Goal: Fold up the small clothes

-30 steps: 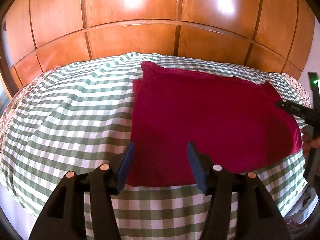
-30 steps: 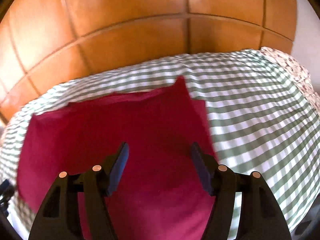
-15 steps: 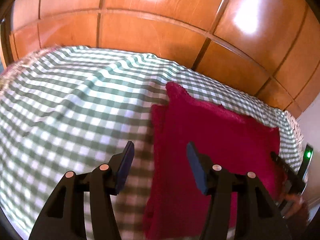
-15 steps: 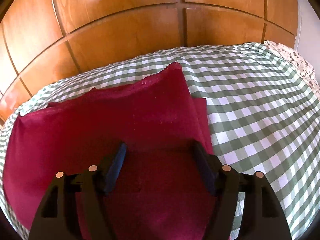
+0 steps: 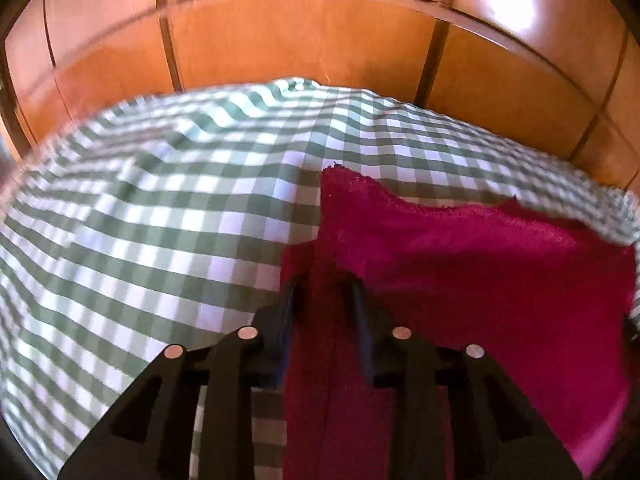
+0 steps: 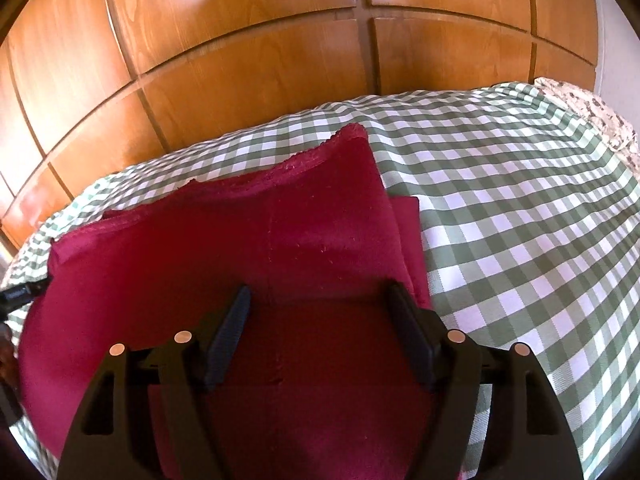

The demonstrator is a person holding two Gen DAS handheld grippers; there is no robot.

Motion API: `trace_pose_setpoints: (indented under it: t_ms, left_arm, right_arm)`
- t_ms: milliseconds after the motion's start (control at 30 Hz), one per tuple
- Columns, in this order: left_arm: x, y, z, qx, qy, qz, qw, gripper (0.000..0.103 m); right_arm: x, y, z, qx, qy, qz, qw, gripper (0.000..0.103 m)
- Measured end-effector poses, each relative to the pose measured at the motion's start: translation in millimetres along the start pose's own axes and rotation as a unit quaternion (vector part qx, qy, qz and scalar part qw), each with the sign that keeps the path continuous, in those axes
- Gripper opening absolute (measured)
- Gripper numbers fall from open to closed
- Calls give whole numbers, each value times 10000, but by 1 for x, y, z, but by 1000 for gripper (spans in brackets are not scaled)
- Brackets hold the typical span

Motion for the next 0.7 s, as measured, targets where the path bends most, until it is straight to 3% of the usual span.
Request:
trace_pose_setpoints:
  t_ms: [100,333,433,500,633,667,700]
  left_arm:
    - [-4,-17,7,205,-183,-129,9995,45]
    - [-33,-72,4,255,-164,-898,9955,43]
    - [-57,-82,-10,148,-42,-952,9953,45]
    - [-68,-82,-19,264,189,-925,9952,48]
    - [-75,-63,-27,506,371,-508,9967,47]
    - [-74,-69,-27,473,368,-621,9963,47]
    - [-72,-72,-28,458,371,-720,9957,54]
  right_arm:
    - [0,0,-2,83,45,-1,10000,72]
    - [0,-1,0,84,36,-54,9999,73]
    - [0,-1,1,58,42,-68,10000,73]
    - [0,-1,2,50,25,-51,10000,74]
    - [0,-1,2,18,3,-28,10000,74]
    - [0,-1,3,-2,-7,-13,10000,74]
    - [0,-1,3,-11,-15,-9,10000,74]
Point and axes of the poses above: each gripper's, at about its wrist camera, not at the fingertips, and y roughly the way its jaws point, z to its left, x to its top, the point moved 6 cm from there along y, roughly the way its jaws point, and after that the axes turned 10 degrees about z, right-handed, at the moved point
